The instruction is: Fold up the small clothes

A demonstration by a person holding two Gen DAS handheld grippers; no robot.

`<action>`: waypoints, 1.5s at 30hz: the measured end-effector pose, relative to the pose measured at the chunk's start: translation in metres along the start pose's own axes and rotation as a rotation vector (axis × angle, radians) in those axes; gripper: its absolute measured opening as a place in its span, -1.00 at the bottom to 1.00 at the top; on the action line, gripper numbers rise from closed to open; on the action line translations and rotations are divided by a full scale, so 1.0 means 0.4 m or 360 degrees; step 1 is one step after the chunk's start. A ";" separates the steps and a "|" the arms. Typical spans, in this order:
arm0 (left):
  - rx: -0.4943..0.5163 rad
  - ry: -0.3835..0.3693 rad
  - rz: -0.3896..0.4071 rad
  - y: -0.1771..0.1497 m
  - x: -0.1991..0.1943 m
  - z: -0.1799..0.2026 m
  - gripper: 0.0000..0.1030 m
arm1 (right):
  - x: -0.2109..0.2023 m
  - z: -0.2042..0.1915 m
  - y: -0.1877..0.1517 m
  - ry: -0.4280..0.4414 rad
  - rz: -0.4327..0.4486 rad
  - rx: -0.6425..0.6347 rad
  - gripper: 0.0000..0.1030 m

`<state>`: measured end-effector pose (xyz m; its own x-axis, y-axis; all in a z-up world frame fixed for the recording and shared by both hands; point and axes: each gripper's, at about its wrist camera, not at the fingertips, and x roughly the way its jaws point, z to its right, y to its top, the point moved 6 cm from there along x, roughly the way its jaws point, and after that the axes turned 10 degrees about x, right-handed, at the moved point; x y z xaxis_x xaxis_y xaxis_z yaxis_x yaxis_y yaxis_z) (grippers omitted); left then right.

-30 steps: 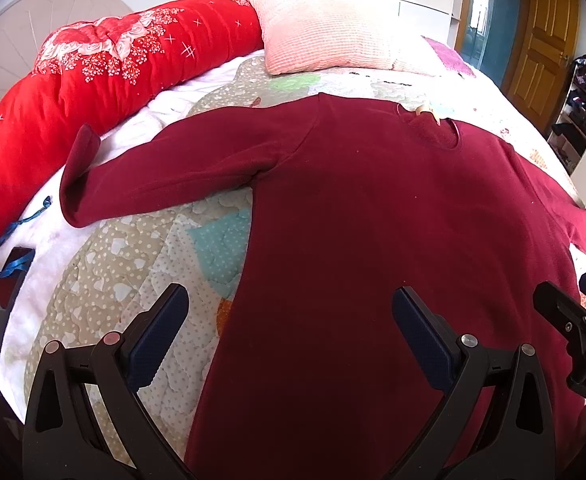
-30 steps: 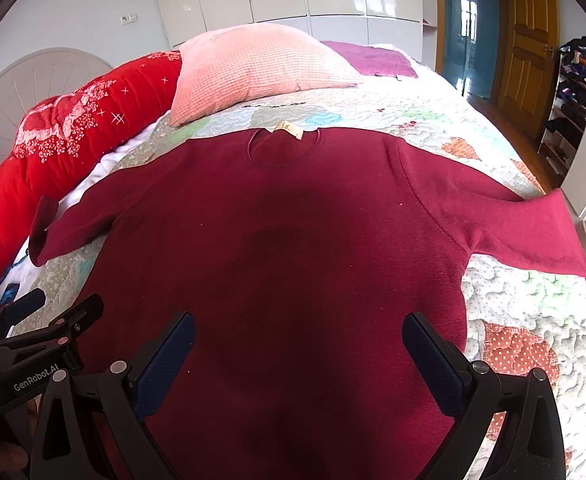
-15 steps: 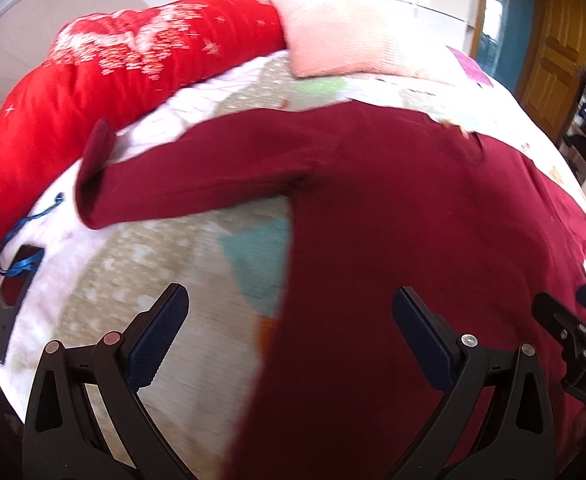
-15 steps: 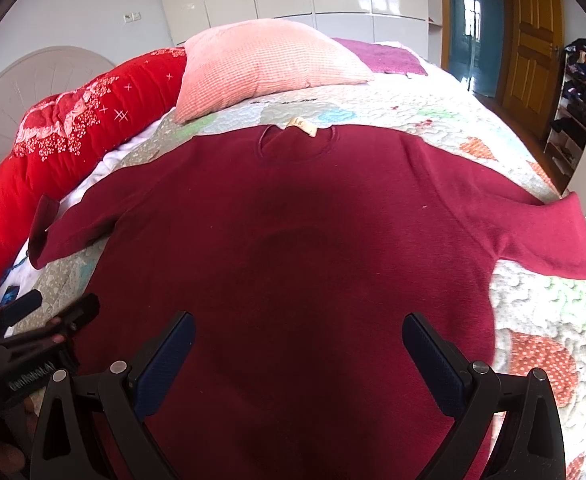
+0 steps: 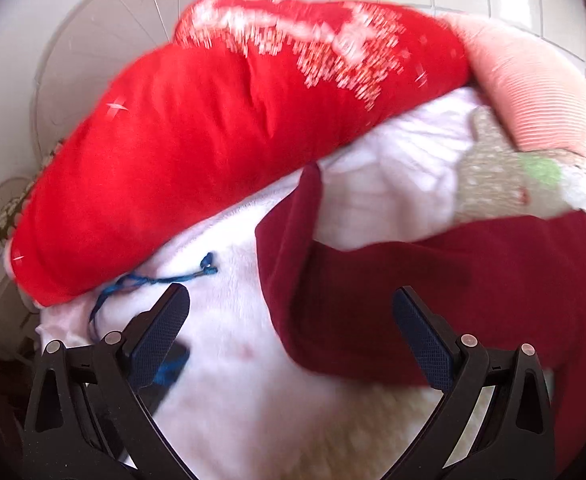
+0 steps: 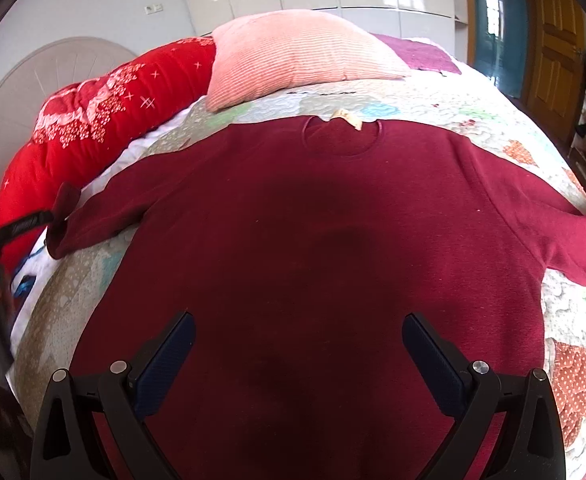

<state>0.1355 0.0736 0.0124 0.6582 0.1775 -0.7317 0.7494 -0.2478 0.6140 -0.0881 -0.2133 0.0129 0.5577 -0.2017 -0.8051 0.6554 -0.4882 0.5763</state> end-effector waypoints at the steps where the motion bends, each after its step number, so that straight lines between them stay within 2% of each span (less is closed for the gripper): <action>1: -0.0005 -0.0011 -0.0017 0.006 0.020 -0.003 0.81 | 0.001 0.001 -0.001 -0.0003 -0.0003 -0.0006 0.99; 2: -0.0019 -0.0027 -0.0040 0.010 0.050 -0.011 0.73 | 0.001 0.005 -0.003 -0.0002 -0.0006 -0.0007 0.99; 4: -0.0063 -0.0066 -0.0077 0.011 0.084 -0.018 0.17 | 0.003 0.015 -0.005 0.0002 -0.0018 -0.0001 0.99; 5: -0.0102 -0.0090 -0.0106 0.008 0.107 -0.029 0.03 | 0.006 0.018 -0.005 0.0002 -0.0024 0.0001 0.99; 7: -0.0188 -0.0152 -0.0163 0.002 0.141 -0.045 -0.56 | 0.008 0.023 -0.008 0.0004 -0.0032 0.0001 0.99; 10: -0.0284 -0.0246 -0.0168 -0.003 0.150 -0.060 -0.70 | 0.011 0.029 -0.014 0.0012 -0.0045 0.0002 0.99; 12: -0.0287 -0.0280 -0.0140 0.006 0.122 -0.057 -0.74 | 0.007 0.037 -0.016 0.0017 -0.0045 0.0004 0.99; 16: -0.0306 -0.0513 0.0050 0.048 -0.027 0.006 -0.76 | 0.001 0.052 -0.012 0.0016 -0.0031 0.0026 0.99; 19: -0.0204 -0.0721 0.0221 0.092 -0.188 0.130 -0.75 | -0.006 0.073 -0.007 0.0016 -0.0019 0.0074 0.99; 22: -0.0103 -0.0939 0.0315 0.106 -0.315 0.272 -0.76 | -0.019 0.102 0.002 0.0018 -0.0006 0.0124 0.99; 26: 0.0118 -0.1140 0.0339 0.070 -0.425 0.496 -0.76 | -0.057 0.158 0.024 -0.0026 0.0064 0.0164 0.99; 27: 0.0180 -0.1180 0.0317 0.047 -0.437 0.569 -0.76 | -0.063 0.168 0.027 0.0017 0.0064 0.0186 0.99; 33: 0.0387 -0.1256 0.0124 -0.070 -0.373 0.809 -0.76 | -0.069 0.277 0.038 -0.0057 0.0065 0.0285 0.99; 36: 0.0499 -0.1229 0.0066 -0.113 -0.363 0.838 -0.75 | -0.071 0.351 0.043 -0.0101 0.0072 0.0392 0.99; 38: 0.0561 -0.1210 0.0068 -0.118 -0.370 0.825 -0.64 | -0.071 0.384 0.047 -0.0098 0.0081 0.0457 0.99; 41: 0.0544 -0.1279 0.0073 -0.105 -0.391 0.753 -0.48 | -0.061 0.403 0.072 -0.0064 0.0088 0.0511 0.99; 43: 0.0516 -0.1181 0.0165 -0.097 -0.407 0.675 -0.15 | -0.054 0.395 0.094 -0.0032 0.0098 0.0490 0.99; 45: 0.0499 -0.1056 0.0264 -0.092 -0.410 0.609 0.02 | -0.041 0.372 0.118 0.0010 0.0108 0.0443 0.99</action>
<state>-0.0177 -0.1784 0.0376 0.5045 -0.4722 -0.7229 0.5234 -0.4986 0.6910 -0.1420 -0.3594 0.0325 0.5995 -0.2369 -0.7645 0.4520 -0.6881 0.5677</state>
